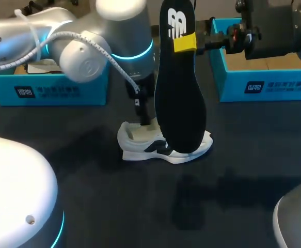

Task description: Take the shoe out of the shoebox, open the shoe tongue, remove and reinsert the insole, then place the shoe into the shoebox

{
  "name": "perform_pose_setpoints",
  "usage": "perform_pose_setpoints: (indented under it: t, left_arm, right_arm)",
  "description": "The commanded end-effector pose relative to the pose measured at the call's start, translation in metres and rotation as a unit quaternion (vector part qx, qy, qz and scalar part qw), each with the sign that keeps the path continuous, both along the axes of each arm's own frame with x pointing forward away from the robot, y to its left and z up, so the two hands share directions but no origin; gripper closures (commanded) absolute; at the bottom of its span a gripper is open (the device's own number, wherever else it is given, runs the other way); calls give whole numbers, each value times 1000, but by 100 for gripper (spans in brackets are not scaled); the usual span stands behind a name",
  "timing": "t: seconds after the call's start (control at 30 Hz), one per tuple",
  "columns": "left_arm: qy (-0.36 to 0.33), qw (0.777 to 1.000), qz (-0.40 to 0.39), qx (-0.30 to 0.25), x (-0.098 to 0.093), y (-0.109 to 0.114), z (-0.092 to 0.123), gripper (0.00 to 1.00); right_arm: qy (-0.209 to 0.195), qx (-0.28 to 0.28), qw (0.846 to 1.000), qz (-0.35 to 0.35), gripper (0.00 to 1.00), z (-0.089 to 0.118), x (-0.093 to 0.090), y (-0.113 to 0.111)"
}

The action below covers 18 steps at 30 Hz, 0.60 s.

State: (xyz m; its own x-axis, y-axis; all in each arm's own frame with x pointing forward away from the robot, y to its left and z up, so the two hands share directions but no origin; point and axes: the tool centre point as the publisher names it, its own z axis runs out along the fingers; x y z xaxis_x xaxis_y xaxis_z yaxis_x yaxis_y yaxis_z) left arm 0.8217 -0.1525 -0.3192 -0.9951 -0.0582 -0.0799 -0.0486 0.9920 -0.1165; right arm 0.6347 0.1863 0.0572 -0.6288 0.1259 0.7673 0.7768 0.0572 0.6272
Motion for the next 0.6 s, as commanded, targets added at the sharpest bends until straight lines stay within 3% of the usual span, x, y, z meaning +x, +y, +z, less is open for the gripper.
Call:
perform_pose_setpoints:
  t: [0.03, 0.47, 0.5, 0.53, 0.57, 0.6]
  left_arm:
    - [12, 1000, 1, -1, 10, -14, -21, 0]
    - [27, 1000, -16, -2, 10, -34, -60, 0]
    - [32, 999, -16, 1, 10, -35, -65, 5]
    - [34, 999, -16, 0, 10, -35, -66, 34]
    - [37, 999, -15, 1, 9, -35, -67, 51]
    - [41, 999, -15, 0, 9, -34, -67, 53]
  right_arm:
    - [1, -1, 1000, 0, 100, 0, 2, 3]
    - [1, -1, 1000, 0, 100, 0, 2, 3]
    - [1, -1, 1000, 0, 100, 0, 2, 3]
    - [1, -1, 1000, 0, 100, 0, 2, 3]
    - [1, -1, 1000, 0, 100, 0, 2, 3]
    - [1, -1, 1000, 0, 100, 0, 2, 3]
